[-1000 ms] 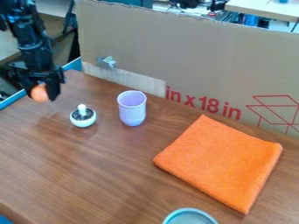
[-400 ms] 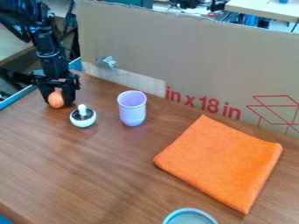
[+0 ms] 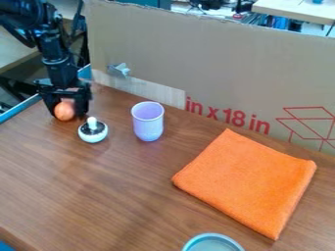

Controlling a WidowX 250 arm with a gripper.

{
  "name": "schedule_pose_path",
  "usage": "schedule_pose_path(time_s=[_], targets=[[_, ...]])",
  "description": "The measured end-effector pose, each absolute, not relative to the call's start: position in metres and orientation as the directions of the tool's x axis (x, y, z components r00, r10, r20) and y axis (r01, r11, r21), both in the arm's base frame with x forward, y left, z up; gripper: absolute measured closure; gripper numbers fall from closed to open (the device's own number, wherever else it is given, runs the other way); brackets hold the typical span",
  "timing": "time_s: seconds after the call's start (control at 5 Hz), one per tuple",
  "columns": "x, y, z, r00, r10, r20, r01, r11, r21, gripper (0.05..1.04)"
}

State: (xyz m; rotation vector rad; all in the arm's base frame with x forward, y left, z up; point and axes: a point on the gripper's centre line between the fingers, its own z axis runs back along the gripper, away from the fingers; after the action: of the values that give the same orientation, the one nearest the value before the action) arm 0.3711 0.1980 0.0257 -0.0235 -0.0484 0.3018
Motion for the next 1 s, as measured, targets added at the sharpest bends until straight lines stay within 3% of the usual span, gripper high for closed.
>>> schedule_pose_path(time_s=[0.4,0.6,0.8,1.0], targets=[[0.375,0.195,0.028,0.949,0.309,0.068,-0.304,0.950,-0.068,0.086],[0.368,0.196,0.045,0.943,0.321,0.087,-0.319,0.947,-0.033,0.085],[0.347,0.188,0.079,0.935,0.335,0.114,-0.341,0.940,0.036,0.085],[0.332,0.149,0.116,0.956,0.250,0.154,-0.265,0.960,0.087,0.085]])
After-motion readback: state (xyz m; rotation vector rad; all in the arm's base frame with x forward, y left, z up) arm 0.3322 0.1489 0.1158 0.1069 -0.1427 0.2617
